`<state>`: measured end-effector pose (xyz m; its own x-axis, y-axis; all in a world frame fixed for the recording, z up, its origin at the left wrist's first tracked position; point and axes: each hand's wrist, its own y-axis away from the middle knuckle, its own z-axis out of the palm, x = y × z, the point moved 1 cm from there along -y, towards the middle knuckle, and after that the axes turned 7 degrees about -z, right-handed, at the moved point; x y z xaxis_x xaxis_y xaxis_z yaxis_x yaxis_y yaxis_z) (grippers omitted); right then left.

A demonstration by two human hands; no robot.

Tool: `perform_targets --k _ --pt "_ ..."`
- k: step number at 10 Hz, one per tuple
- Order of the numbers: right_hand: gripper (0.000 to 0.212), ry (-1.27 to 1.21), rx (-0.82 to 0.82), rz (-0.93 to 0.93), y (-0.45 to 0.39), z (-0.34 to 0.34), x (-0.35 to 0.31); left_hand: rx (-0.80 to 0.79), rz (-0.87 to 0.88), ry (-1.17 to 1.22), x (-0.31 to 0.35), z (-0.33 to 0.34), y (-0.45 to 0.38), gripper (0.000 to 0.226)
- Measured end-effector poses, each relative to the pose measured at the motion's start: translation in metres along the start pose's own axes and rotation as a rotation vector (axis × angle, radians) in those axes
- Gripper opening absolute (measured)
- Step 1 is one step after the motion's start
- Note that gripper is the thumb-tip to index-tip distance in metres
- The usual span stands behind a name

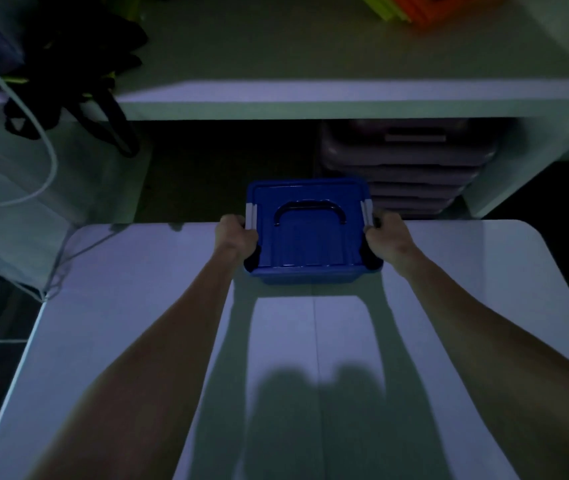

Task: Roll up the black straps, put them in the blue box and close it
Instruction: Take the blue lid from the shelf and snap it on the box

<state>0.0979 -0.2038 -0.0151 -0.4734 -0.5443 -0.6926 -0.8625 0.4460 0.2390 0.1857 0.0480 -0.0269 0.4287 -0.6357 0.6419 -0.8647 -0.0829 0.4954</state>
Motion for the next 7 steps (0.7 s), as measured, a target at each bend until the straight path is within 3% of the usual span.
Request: perform_targets --k 1,2,3,4,5,6,7 --pt "0.037 0.003 -0.024 -0.009 -0.008 -0.007 0.011 0.016 -0.015 0.002 0.006 0.016 -0.001 0.014" --pt "0.024 -0.011 -0.074 -0.011 -0.014 -0.010 0.023 0.029 -0.010 0.011 0.011 0.026 -0.003 0.017" --pt "0.024 -0.099 -0.132 -0.039 -0.017 -0.010 0.032 0.044 -0.014 0.024 0.013 0.031 -0.004 0.030" --pt "0.043 -0.166 -0.151 -0.058 -0.018 -0.010 0.037 0.067 -0.036 0.016 0.013 0.034 -0.004 0.048" --pt "0.047 -0.109 -0.172 -0.054 -0.016 -0.011 0.033 0.070 -0.044 -0.016 0.018 0.037 0.008 0.041" --pt "0.042 0.073 -0.057 -0.143 -0.026 -0.011 0.027 0.170 -0.012 -0.081 0.024 0.038 0.019 0.047" --pt "0.043 0.042 0.032 -0.235 -0.020 -0.021 -0.003 0.273 0.112 -0.081 0.043 0.034 0.044 0.059"
